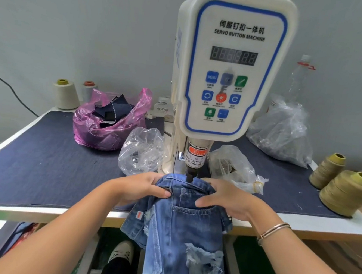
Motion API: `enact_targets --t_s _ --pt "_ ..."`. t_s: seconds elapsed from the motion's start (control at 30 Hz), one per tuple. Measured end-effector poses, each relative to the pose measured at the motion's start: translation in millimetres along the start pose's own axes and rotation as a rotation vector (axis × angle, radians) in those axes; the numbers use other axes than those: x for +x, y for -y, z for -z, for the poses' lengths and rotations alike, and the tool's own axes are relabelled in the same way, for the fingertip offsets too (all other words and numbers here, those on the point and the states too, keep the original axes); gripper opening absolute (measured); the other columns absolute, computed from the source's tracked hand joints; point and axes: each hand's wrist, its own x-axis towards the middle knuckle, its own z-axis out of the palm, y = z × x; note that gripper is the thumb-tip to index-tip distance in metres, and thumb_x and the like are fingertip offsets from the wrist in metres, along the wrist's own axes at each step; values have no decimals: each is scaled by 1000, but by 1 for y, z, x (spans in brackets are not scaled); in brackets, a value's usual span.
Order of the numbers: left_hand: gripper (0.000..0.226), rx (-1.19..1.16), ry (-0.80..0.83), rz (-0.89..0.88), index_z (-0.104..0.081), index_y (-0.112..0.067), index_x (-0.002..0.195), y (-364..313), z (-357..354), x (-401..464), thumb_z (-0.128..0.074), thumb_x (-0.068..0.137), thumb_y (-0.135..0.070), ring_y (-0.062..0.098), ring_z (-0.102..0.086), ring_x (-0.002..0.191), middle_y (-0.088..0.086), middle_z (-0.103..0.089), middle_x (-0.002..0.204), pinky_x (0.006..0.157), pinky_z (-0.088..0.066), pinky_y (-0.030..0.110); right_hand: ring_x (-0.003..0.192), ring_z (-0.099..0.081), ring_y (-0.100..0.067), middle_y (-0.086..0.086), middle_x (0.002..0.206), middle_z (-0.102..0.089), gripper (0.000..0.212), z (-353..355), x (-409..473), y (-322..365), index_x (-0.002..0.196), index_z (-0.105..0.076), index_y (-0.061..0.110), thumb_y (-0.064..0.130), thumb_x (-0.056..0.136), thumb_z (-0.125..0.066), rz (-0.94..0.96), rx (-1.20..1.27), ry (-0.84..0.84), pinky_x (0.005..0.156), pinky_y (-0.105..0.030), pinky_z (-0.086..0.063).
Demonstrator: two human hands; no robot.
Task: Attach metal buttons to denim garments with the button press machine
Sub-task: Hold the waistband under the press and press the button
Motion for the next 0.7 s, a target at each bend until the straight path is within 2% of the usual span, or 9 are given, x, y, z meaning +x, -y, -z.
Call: enact_targets --t_s 0.07,0.17,0.3,0.37,0.43,0.5,0.6,0.63,0.7 --pt "37 -52 -18 -10 -53 -8 128 2 1 2 -58 92 -11 30 -62 114 14 -66 123 98 -50 38 101 -68 -19 -4 110 -71 33 2 5 2 113 -64 17 7 82 -72 6 -33 -36 79 -26 -55" --pt "48 -146 -68 -38 -55 -15 128 0 2 7 -65 81 -20 31 -63 112 13 -67 121 99 -48 47 101 -67 -15 0 109 -72 35 4 15 0 112 -66 22 4 82 -69 94 60 -133 76 -21 -54" --pt "80 -146 -158 -67 -43 -20 140 0 0 18 -74 66 -23 25 -58 120 6 -57 135 103 -45 44 94 -69 -23 -12 107 -71 44 6 26 -10 116 -62 12 4 74 -70 134 296 -202 77 -30 -55" --pt "80 -169 -166 -94 -41 -27 137 2 -1 22 -72 64 -20 8 -65 105 1 -56 130 83 -54 23 92 -69 -25 -13 108 -71 50 7 29 -14 117 -62 13 7 68 -71 155 375 -234 73 -32 -56" --pt "72 -184 -175 -120 -42 -37 127 2 -4 24 -69 63 -18 -2 -67 83 -2 -55 113 63 -51 13 91 -70 -24 -12 106 -72 51 9 31 -18 114 -62 17 8 65 -72 173 429 -276 70 -31 -56" --pt "69 -203 -199 -120 -43 -40 122 4 -5 25 -70 62 -19 5 -66 81 -1 -54 100 63 -50 18 89 -71 -23 -9 105 -72 49 9 33 -20 113 -63 20 5 67 -72 174 453 -320 67 -30 -57" --pt "71 -248 -189 -134 -39 -33 127 6 -7 27 -71 66 -17 8 -69 76 -3 -69 86 60 -54 21 87 -71 -21 -9 109 -68 48 10 37 -25 119 -60 19 -1 77 -69 177 444 -395 65 -29 -56" --pt "71 -266 -187 -139 -38 -30 130 7 -8 28 -70 68 -16 10 -70 78 -6 -72 86 61 -55 22 86 -71 -19 -8 110 -67 48 10 38 -26 121 -59 18 -1 78 -68 183 436 -414 65 -28 -56" --pt "72 -323 -198 -141 -38 -26 132 9 -10 30 -71 69 -14 22 -70 88 4 -73 101 69 -57 30 84 -71 -14 -5 109 -66 47 10 40 -28 122 -58 17 -2 80 -68 194 412 -438 64 -25 -55"
